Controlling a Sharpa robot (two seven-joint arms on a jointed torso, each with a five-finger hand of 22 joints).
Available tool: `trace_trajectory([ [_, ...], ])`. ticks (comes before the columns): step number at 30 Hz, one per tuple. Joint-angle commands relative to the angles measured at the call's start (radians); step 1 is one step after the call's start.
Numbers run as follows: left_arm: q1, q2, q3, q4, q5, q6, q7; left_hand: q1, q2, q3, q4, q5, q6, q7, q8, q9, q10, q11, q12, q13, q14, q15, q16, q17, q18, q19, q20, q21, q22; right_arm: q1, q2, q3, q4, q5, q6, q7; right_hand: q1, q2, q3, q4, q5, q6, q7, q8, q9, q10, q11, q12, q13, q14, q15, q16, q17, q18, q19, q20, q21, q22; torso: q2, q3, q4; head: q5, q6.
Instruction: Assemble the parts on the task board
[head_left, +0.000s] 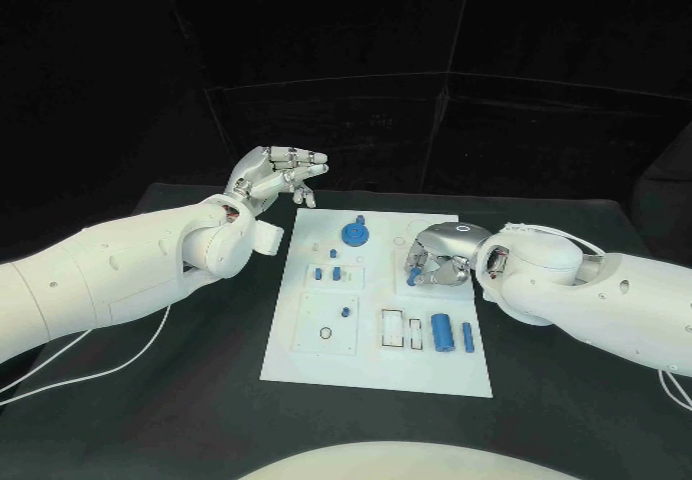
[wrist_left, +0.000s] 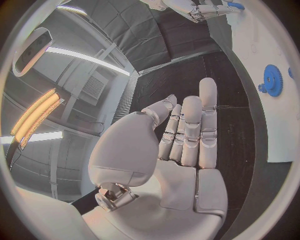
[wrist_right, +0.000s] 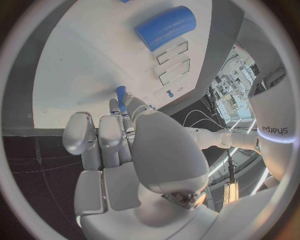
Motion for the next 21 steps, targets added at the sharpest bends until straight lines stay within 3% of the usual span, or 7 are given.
trace_trajectory([
  [1, 0.002, 0.001, 0.001, -0.001, 0.003, 0.013, 0.003, -0.003, 0.010, 0.005, -0.003, 0.006, -0.005, 0.001, 0.004, 0.001, -0.007, -0.001, 0.003, -0.001, -0.006, 0.002, -0.004, -0.001, 0.014, -0.009, 0.000, -0.007, -0.001, 0.001, 0.003, 0.000, -0.002, -0.031, 0.005, -0.006, 0.001, -0.008, 0.006, -0.001, -0.007, 0.006, 0.000, 0.000, -0.001, 0.008, 0.000, -0.003, -0.001, 0.004, -0.007, 0.007, -0.001, 0.005, 0.003, -0.001, 0.005, 0.001, 0.000, -0.0004, -0.0002, 0.001, -0.002],
  [9, 0.002, 0.000, 0.001, -0.001, 0.003, 0.016, 0.000, -0.003, 0.011, 0.005, -0.004, 0.006, -0.007, 0.002, 0.007, 0.001, -0.011, 0.000, 0.005, -0.001, -0.008, 0.003, -0.005, -0.006, 0.014, -0.009, 0.001, -0.009, -0.003, 0.000, 0.007, 0.000, 0.002, -0.039, -0.014, 0.000, -0.005, -0.017, 0.031, -0.003, -0.011, 0.015, -0.001, -0.002, -0.003, 0.018, -0.001, -0.012, -0.001, 0.004, -0.008, 0.008, 0.000, 0.005, 0.003, -0.001, 0.007, 0.004, 0.000, -0.0010, 0.0004, 0.000, -0.003],
  [18, 0.002, -0.001, 0.001, -0.002, 0.003, 0.016, -0.002, -0.004, 0.011, 0.005, -0.004, 0.006, -0.007, 0.002, 0.007, 0.001, -0.012, 0.001, 0.005, -0.001, -0.009, 0.003, -0.005, -0.006, 0.014, -0.009, 0.001, -0.009, -0.003, -0.001, -0.011, 0.000, 0.031, -0.014, -0.120, 0.011, -0.016, -0.026, 0.076, -0.009, -0.016, 0.040, -0.001, 0.002, -0.002, 0.049, -0.005, -0.021, 0.001, 0.007, -0.011, 0.020, 0.012, 0.000, 0.016, -0.004, 0.022, 0.024, -0.002, 0.0006, -0.0018, 0.000, -0.002],
  [21, 0.002, -0.001, 0.001, -0.004, 0.003, 0.015, -0.002, -0.004, 0.011, 0.005, -0.004, 0.006, -0.007, 0.002, 0.007, 0.001, -0.012, 0.001, 0.005, -0.001, -0.009, 0.003, -0.005, -0.006, 0.014, -0.009, 0.001, -0.009, -0.003, -0.001, -0.026, 0.001, 0.056, -0.002, -0.157, 0.014, -0.012, -0.026, 0.099, -0.017, -0.025, 0.041, 0.001, -0.001, -0.004, 0.050, -0.004, -0.028, 0.000, 0.007, -0.011, 0.020, 0.011, 0.001, 0.015, -0.005, 0.022, 0.023, -0.002, -0.0006, -0.0006, -0.003, -0.001],
])
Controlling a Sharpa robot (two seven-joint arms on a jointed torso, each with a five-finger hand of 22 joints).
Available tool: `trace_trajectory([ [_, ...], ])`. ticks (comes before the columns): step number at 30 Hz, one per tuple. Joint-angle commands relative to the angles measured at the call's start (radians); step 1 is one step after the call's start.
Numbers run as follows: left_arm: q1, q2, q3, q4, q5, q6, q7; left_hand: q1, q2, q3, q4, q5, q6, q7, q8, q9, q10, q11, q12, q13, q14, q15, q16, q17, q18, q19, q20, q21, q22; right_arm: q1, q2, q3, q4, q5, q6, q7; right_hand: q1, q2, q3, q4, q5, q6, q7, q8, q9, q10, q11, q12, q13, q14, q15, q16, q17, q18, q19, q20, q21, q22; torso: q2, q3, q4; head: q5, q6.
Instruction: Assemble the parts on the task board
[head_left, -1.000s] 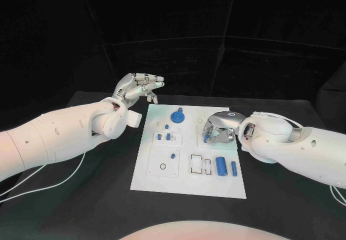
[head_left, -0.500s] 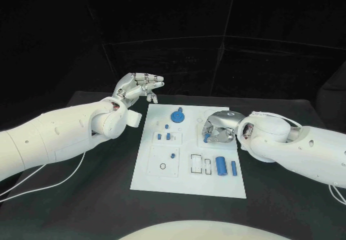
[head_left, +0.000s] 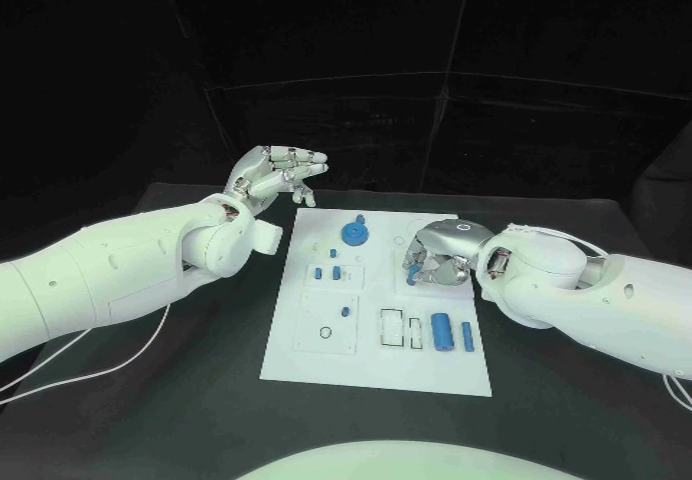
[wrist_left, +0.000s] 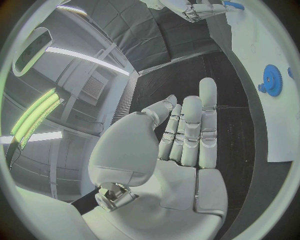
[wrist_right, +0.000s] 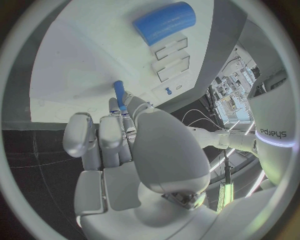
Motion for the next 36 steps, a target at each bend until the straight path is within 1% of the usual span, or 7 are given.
trace_trajectory([
  [1, 0.002, 0.000, 0.001, -0.002, 0.003, 0.012, 0.002, 0.000, 0.007, 0.002, -0.001, 0.006, -0.007, 0.002, 0.004, 0.001, -0.005, 0.000, 0.005, -0.001, -0.005, 0.000, -0.005, -0.001, 0.014, -0.009, 0.001, -0.002, -0.002, 0.002, -0.012, 0.002, 0.027, 0.020, -0.102, 0.013, 0.003, -0.012, 0.019, -0.005, -0.010, 0.007, 0.002, 0.003, 0.000, 0.005, 0.002, -0.007, 0.001, 0.010, -0.007, 0.005, 0.000, 0.000, 0.006, -0.003, 0.006, 0.001, -0.001, -0.0005, 0.0002, -0.003, 0.002],
  [9, 0.002, 0.000, 0.001, -0.008, 0.003, 0.011, 0.002, 0.000, 0.007, 0.002, -0.001, 0.006, -0.007, 0.002, 0.004, 0.001, -0.005, 0.000, 0.005, -0.001, -0.005, 0.000, -0.005, -0.001, 0.014, -0.009, 0.001, -0.002, -0.002, 0.003, -0.034, 0.023, 0.103, 0.027, -0.148, 0.028, -0.001, -0.019, 0.039, -0.011, -0.015, 0.007, 0.003, -0.001, -0.001, 0.007, 0.003, -0.014, 0.001, 0.010, -0.005, 0.007, 0.002, 0.000, 0.006, -0.002, 0.008, 0.003, 0.001, -0.0008, 0.0029, -0.002, 0.005],
  [16, 0.002, 0.007, 0.001, -0.012, 0.003, 0.016, 0.001, 0.000, 0.009, 0.002, -0.001, 0.006, -0.007, 0.002, 0.005, 0.001, -0.006, 0.001, 0.005, -0.001, -0.006, 0.000, -0.005, -0.002, 0.014, -0.010, 0.001, -0.002, -0.002, 0.002, 0.028, 0.029, 0.129, 0.031, -0.145, 0.062, -0.005, -0.022, 0.050, -0.013, -0.012, 0.008, 0.005, -0.003, -0.002, 0.008, 0.004, -0.018, 0.001, 0.010, -0.005, 0.008, 0.001, 0.000, 0.005, -0.001, 0.008, 0.002, 0.002, 0.0006, 0.0033, 0.009, 0.001],
  [21, 0.002, 0.008, 0.001, -0.012, 0.003, 0.017, 0.000, 0.000, 0.009, 0.002, -0.001, 0.006, -0.007, 0.002, 0.005, 0.001, -0.006, 0.001, 0.005, -0.001, -0.006, 0.000, -0.005, -0.002, 0.014, -0.010, 0.001, -0.002, -0.002, -0.011, 0.083, 0.028, 0.122, 0.036, -0.129, 0.083, -0.007, -0.023, 0.056, -0.014, -0.010, 0.008, 0.005, -0.004, -0.002, 0.009, 0.004, -0.020, 0.001, 0.010, -0.004, 0.008, 0.000, 0.000, 0.005, -0.001, 0.008, 0.002, 0.000, -0.0029, 0.0029, 0.024, -0.004],
  [28, 0.002, 0.010, 0.001, -0.010, 0.003, 0.018, -0.001, 0.000, 0.009, 0.002, -0.001, 0.006, -0.007, 0.002, 0.005, 0.001, -0.006, 0.001, 0.005, -0.001, -0.006, 0.000, -0.005, -0.002, 0.014, -0.010, 0.001, -0.002, -0.002, -0.064, 0.165, 0.026, 0.084, 0.042, -0.096, 0.116, -0.011, -0.025, 0.066, -0.016, -0.005, 0.010, 0.005, -0.005, -0.002, 0.010, 0.005, -0.023, 0.001, 0.009, -0.004, 0.008, 0.000, 0.001, 0.004, -0.001, 0.008, 0.002, 0.002, -0.0018, 0.0024, 0.038, -0.009],
  [33, 0.003, 0.007, 0.001, -0.010, 0.003, 0.016, -0.002, 0.001, 0.011, 0.003, -0.001, 0.006, -0.007, 0.002, 0.006, 0.001, -0.007, 0.000, 0.006, -0.001, -0.006, 0.000, -0.005, -0.002, 0.014, -0.010, 0.001, -0.003, -0.003, -0.082, 0.202, 0.013, 0.054, 0.031, -0.065, 0.119, -0.013, -0.027, 0.073, -0.019, -0.001, 0.010, 0.006, -0.006, -0.002, 0.010, 0.005, -0.026, 0.001, 0.009, -0.004, 0.008, -0.001, 0.001, 0.003, 0.000, 0.008, 0.001, 0.002, -0.0007, -0.0005, 0.047, -0.013],
  [36, 0.004, 0.006, 0.001, -0.010, 0.003, 0.016, -0.002, 0.001, 0.011, 0.003, -0.001, 0.006, -0.007, 0.002, 0.006, 0.001, -0.007, 0.000, 0.006, -0.001, -0.006, 0.000, -0.005, -0.002, 0.014, -0.010, 0.001, -0.003, -0.003, -0.086, 0.218, 0.006, 0.039, 0.024, -0.041, 0.118, -0.014, -0.028, 0.074, -0.019, -0.001, 0.010, 0.006, -0.007, -0.002, 0.010, 0.005, -0.026, 0.001, 0.009, -0.004, 0.008, -0.001, 0.001, 0.003, 0.000, 0.008, 0.001, 0.002, -0.0019, 0.0033, 0.046, -0.015],
])
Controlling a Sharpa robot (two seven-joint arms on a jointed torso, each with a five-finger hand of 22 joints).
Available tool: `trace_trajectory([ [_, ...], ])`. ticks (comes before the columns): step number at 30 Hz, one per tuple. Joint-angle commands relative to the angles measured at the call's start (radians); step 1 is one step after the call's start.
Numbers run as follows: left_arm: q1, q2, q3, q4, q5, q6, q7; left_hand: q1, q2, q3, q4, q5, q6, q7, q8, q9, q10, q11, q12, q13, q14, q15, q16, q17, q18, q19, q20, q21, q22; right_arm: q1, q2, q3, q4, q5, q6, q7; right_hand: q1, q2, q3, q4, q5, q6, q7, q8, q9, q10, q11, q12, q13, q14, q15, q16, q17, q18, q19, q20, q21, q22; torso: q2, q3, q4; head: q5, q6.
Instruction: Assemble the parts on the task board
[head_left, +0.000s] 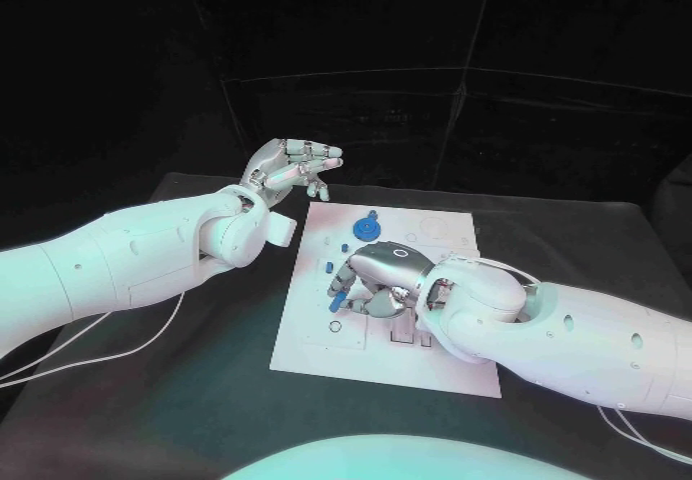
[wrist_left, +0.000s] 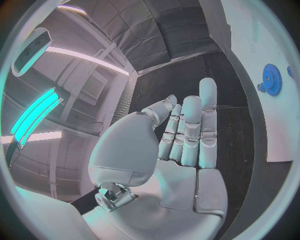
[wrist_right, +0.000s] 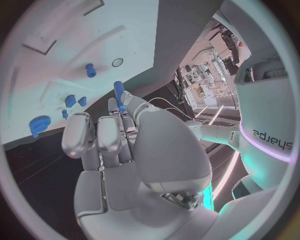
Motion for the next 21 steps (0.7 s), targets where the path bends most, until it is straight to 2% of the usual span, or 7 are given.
trace_trajectory([
  [1, 0.003, -0.001, 0.001, 0.001, 0.003, 0.011, 0.002, 0.001, 0.011, 0.003, -0.001, 0.006, -0.007, 0.002, 0.006, 0.001, -0.007, 0.000, 0.006, -0.001, -0.006, 0.000, -0.005, -0.001, 0.014, -0.007, -0.002, -0.003, -0.001, -0.001, 0.011, -0.004, -0.014, -0.012, 0.052, 0.021, -0.002, -0.005, 0.009, 0.000, 0.005, 0.006, 0.002, -0.004, 0.000, 0.007, 0.001, -0.007, 0.001, 0.009, -0.004, 0.004, -0.002, 0.001, 0.003, 0.000, 0.004, -0.001, 0.000, -0.0007, 0.0022, 0.000, -0.002],
  [7, 0.004, -0.001, 0.001, -0.001, 0.003, 0.011, 0.001, 0.001, 0.011, 0.003, -0.001, 0.006, -0.007, 0.002, 0.006, 0.001, -0.007, 0.000, 0.006, -0.001, -0.006, 0.000, -0.005, -0.001, 0.014, -0.007, -0.002, -0.003, -0.001, -0.004, 0.026, -0.016, -0.033, -0.025, 0.074, 0.020, -0.003, -0.008, 0.012, -0.002, 0.006, 0.006, 0.002, -0.004, 0.000, 0.008, 0.001, -0.008, 0.002, 0.008, -0.004, 0.003, -0.004, 0.002, 0.001, 0.000, 0.003, -0.002, 0.000, 0.0013, 0.0000, 0.007, -0.008],
  [21, 0.004, 0.004, 0.001, -0.005, 0.003, 0.013, 0.001, 0.001, 0.011, 0.003, -0.001, 0.006, -0.007, 0.002, 0.006, 0.001, -0.007, 0.000, 0.006, -0.001, -0.006, 0.000, -0.005, -0.001, 0.014, -0.007, -0.002, -0.003, -0.001, -0.005, 0.038, -0.021, -0.048, -0.034, 0.121, 0.017, -0.005, -0.009, 0.018, -0.005, 0.006, 0.009, 0.001, -0.004, 0.001, 0.011, 0.001, -0.009, 0.002, 0.007, -0.004, 0.002, -0.007, 0.002, 0.000, 0.000, 0.002, -0.003, 0.000, 0.0009, 0.0000, 0.009, -0.009],
])
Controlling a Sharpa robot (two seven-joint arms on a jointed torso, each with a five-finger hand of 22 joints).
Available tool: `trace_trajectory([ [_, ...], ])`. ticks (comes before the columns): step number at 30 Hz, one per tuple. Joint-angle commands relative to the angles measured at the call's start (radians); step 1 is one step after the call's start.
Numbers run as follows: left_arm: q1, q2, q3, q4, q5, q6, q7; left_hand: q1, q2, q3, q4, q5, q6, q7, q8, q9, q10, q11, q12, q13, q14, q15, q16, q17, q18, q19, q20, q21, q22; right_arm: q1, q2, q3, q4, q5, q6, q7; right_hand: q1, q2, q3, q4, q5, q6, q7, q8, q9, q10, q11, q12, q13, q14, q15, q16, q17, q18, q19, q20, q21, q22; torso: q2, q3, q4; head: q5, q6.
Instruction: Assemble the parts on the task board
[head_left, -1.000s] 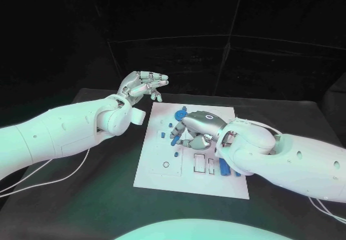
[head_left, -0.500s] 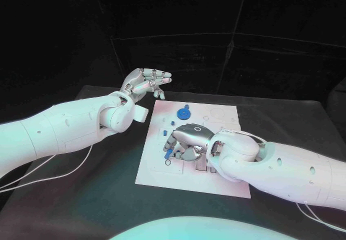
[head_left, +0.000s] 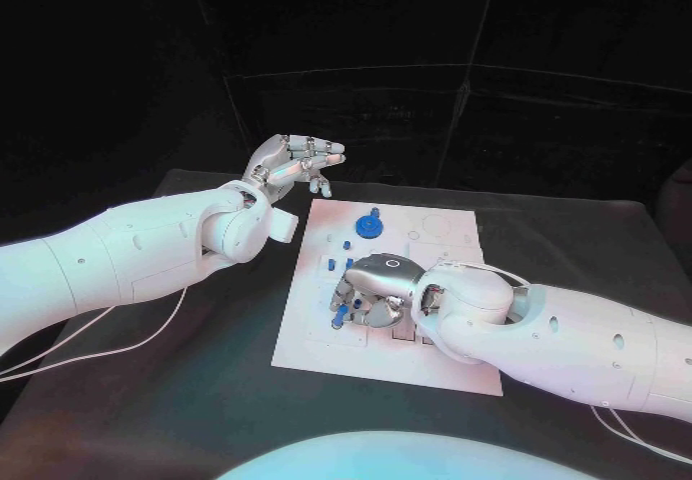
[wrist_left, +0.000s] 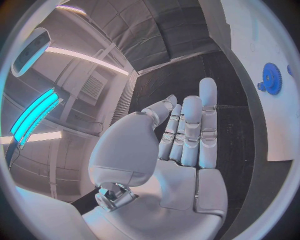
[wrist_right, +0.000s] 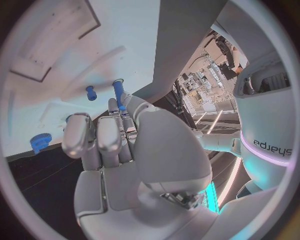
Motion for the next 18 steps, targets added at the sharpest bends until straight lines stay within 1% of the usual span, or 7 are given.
trace_trajectory([
  [1, 0.002, 0.003, 0.001, -0.001, 0.003, 0.013, 0.003, 0.001, 0.011, 0.003, -0.001, 0.006, -0.007, 0.002, 0.006, 0.001, -0.007, 0.000, 0.006, -0.001, -0.006, 0.000, -0.005, -0.001, 0.014, -0.007, -0.002, -0.003, -0.001, 0.001, 0.004, 0.000, -0.002, -0.011, 0.031, 0.008, -0.005, -0.009, 0.009, -0.001, 0.006, 0.009, 0.001, -0.001, 0.001, 0.008, -0.003, -0.005, 0.001, 0.007, -0.004, 0.002, -0.002, 0.002, 0.000, 0.000, 0.002, -0.001, 0.000, 0.0002, -0.0003, 0.001, -0.002],
  [3, 0.002, 0.003, 0.001, -0.002, 0.003, 0.013, 0.003, 0.001, 0.011, 0.003, -0.001, 0.006, -0.007, 0.002, 0.006, 0.001, -0.007, 0.000, 0.006, -0.001, -0.006, 0.000, -0.005, -0.001, 0.014, -0.007, -0.002, -0.003, -0.001, 0.001, 0.005, 0.000, -0.003, -0.013, 0.030, 0.008, -0.005, -0.009, 0.010, -0.002, 0.006, 0.010, 0.001, -0.001, 0.001, 0.008, -0.003, -0.005, 0.001, 0.007, -0.004, 0.002, -0.002, 0.002, 0.000, 0.000, 0.002, -0.001, 0.000, 0.0006, -0.0004, 0.001, -0.002],
  [9, 0.002, 0.004, 0.001, -0.003, 0.003, 0.013, 0.003, 0.001, 0.011, 0.003, -0.001, 0.006, -0.007, 0.002, 0.006, 0.001, -0.007, 0.000, 0.006, -0.001, -0.006, 0.000, -0.005, -0.001, 0.014, -0.007, -0.002, -0.003, -0.001, 0.000, 0.010, 0.000, -0.007, -0.030, 0.027, -0.007, -0.006, -0.009, 0.011, -0.002, 0.006, 0.010, 0.001, -0.001, 0.001, 0.008, -0.003, -0.005, 0.001, 0.007, -0.004, 0.002, -0.002, 0.002, 0.000, 0.000, 0.002, -0.001, 0.000, -0.0003, -0.0003, 0.001, -0.003],
  [14, 0.002, 0.004, 0.001, -0.002, 0.003, 0.014, 0.002, 0.001, 0.011, 0.003, -0.002, 0.006, -0.008, 0.002, 0.007, 0.001, -0.008, 0.001, 0.008, -0.001, -0.007, 0.000, -0.005, -0.004, 0.014, -0.007, -0.002, -0.004, -0.001, -0.002, 0.020, 0.000, -0.007, -0.066, 0.040, -0.039, -0.011, -0.013, 0.013, -0.002, 0.003, 0.010, 0.001, -0.002, 0.001, 0.009, -0.002, -0.007, 0.001, 0.007, -0.004, 0.002, -0.002, 0.002, -0.001, 0.000, 0.002, -0.001, 0.000, -0.0007, -0.0007, 0.002, -0.003],
  [16, 0.002, 0.004, 0.001, -0.002, 0.003, 0.014, 0.002, 0.001, 0.011, 0.003, -0.002, 0.006, -0.008, 0.002, 0.007, 0.001, -0.008, 0.001, 0.008, -0.001, -0.007, 0.000, -0.005, -0.004, 0.014, -0.007, -0.002, -0.004, -0.001, -0.003, 0.024, -0.001, -0.006, -0.082, 0.045, -0.049, -0.014, -0.014, 0.013, -0.002, 0.002, 0.010, 0.001, -0.002, 0.001, 0.009, -0.002, -0.008, 0.001, 0.007, -0.004, 0.002, -0.003, 0.001, 0.000, 0.000, 0.003, 0.000, 0.000, -0.0010, -0.0005, 0.001, -0.003],
  [18, 0.002, 0.004, 0.001, -0.002, 0.003, 0.014, 0.002, 0.001, 0.011, 0.003, -0.002, 0.006, -0.008, 0.002, 0.007, 0.001, -0.008, 0.001, 0.008, -0.001, -0.007, 0.000, -0.005, -0.004, 0.014, -0.007, -0.002, -0.004, -0.001, -0.003, 0.027, -0.005, -0.004, -0.096, 0.050, -0.057, -0.015, -0.015, 0.014, -0.002, 0.002, 0.010, 0.001, -0.003, 0.001, 0.009, -0.002, -0.009, 0.001, 0.007, -0.004, 0.002, -0.003, 0.002, -0.001, 0.000, 0.003, -0.001, 0.000, -0.0013, -0.0010, 0.000, -0.002],
])
